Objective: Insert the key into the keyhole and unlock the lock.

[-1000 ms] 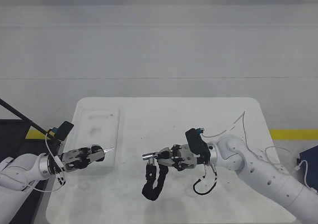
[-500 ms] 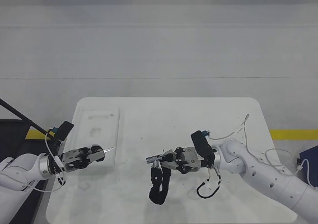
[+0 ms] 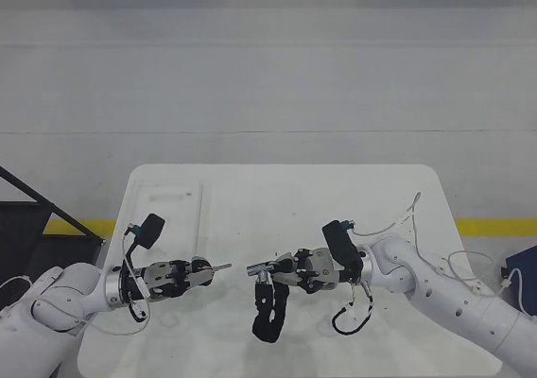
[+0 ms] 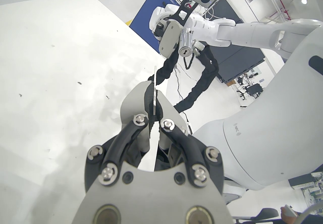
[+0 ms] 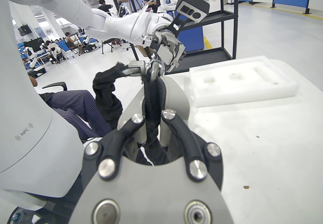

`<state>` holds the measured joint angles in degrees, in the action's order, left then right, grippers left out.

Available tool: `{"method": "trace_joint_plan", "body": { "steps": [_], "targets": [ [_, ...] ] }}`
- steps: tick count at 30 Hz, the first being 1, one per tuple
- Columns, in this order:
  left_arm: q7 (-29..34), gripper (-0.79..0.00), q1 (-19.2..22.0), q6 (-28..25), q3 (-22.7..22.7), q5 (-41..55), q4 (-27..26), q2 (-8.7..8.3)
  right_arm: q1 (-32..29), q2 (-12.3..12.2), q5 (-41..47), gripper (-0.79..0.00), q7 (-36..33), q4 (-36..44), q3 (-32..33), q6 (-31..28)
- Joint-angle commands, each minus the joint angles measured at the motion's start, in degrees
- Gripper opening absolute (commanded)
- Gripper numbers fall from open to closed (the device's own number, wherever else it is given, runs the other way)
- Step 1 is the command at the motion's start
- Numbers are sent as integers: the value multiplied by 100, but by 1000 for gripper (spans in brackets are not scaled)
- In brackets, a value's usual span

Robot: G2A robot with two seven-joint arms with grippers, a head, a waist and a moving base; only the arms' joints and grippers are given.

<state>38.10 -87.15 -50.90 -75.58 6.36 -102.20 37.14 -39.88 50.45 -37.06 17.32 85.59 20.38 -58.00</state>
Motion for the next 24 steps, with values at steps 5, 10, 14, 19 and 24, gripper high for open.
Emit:
{"method": "trace_joint_plan", "body": {
  "steps": [5,10,14,19,24],
  "targets": [
    [-5,-785,97,-18,184,8,-3,60,-95,19,19,-785,-144,105,69,155],
    [62,-785,168,-91,203,56,108,81,-97,105,291,-785,-704,-35,113,163],
    [147,-785,227,-128,167,210,244,82,10,252,449,-785,-932,-214,110,0],
    [332,-785,282,-190,90,456,386,69,185,468,550,-785,-1003,-392,82,0],
    [493,-785,310,-248,27,731,415,58,333,642,573,-785,-896,-471,20,0]
  ]
}}
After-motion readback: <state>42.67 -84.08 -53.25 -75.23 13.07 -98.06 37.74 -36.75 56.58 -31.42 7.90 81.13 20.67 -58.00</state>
